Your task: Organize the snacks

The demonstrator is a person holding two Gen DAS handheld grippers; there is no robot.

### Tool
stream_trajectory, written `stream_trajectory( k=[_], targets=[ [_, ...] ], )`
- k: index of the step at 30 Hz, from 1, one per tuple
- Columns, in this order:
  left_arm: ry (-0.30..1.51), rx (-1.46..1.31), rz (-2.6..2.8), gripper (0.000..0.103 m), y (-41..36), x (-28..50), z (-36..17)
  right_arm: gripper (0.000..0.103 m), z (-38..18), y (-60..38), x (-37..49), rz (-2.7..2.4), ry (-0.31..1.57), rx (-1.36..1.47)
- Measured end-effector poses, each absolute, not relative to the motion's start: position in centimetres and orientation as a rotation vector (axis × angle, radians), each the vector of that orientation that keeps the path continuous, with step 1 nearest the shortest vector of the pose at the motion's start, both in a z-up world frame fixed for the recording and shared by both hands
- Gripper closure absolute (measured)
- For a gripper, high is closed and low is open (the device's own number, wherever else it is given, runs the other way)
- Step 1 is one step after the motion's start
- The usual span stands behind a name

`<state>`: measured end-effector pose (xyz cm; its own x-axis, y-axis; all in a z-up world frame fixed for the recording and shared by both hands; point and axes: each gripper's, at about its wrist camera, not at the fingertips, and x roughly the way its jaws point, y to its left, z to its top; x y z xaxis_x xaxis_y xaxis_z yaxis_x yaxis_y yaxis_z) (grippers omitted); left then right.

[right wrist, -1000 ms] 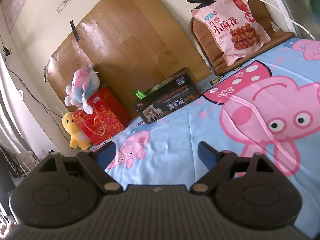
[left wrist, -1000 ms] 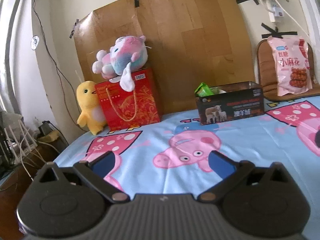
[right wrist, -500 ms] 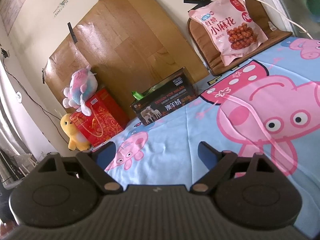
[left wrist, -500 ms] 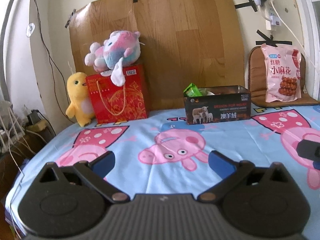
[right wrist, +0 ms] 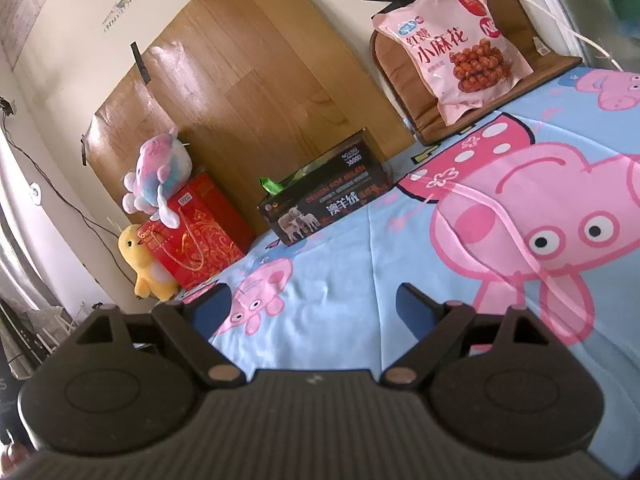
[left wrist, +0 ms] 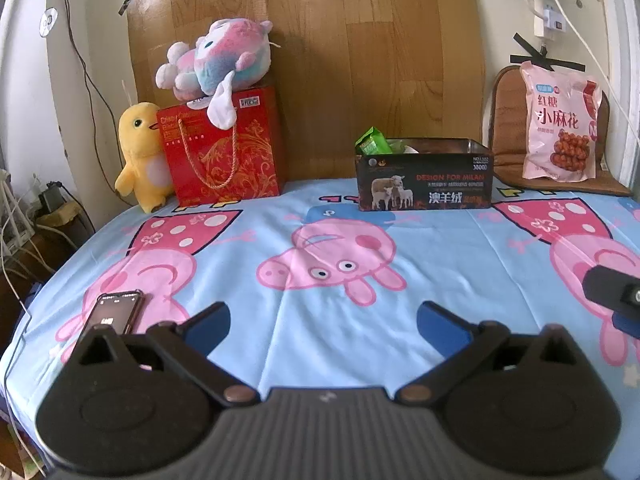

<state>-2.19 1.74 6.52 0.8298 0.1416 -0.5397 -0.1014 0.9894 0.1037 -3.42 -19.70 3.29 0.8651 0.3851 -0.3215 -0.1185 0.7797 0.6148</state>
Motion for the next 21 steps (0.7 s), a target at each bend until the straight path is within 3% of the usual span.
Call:
stream_trajectory(
  k=[21],
  targets=[
    [0.607, 0.087, 0.146, 0.0, 1.59, -1.89, 5.77, 0.011, 3.09, -19.11, -3.28, 0.299, 0.482, 0.609]
  ],
)
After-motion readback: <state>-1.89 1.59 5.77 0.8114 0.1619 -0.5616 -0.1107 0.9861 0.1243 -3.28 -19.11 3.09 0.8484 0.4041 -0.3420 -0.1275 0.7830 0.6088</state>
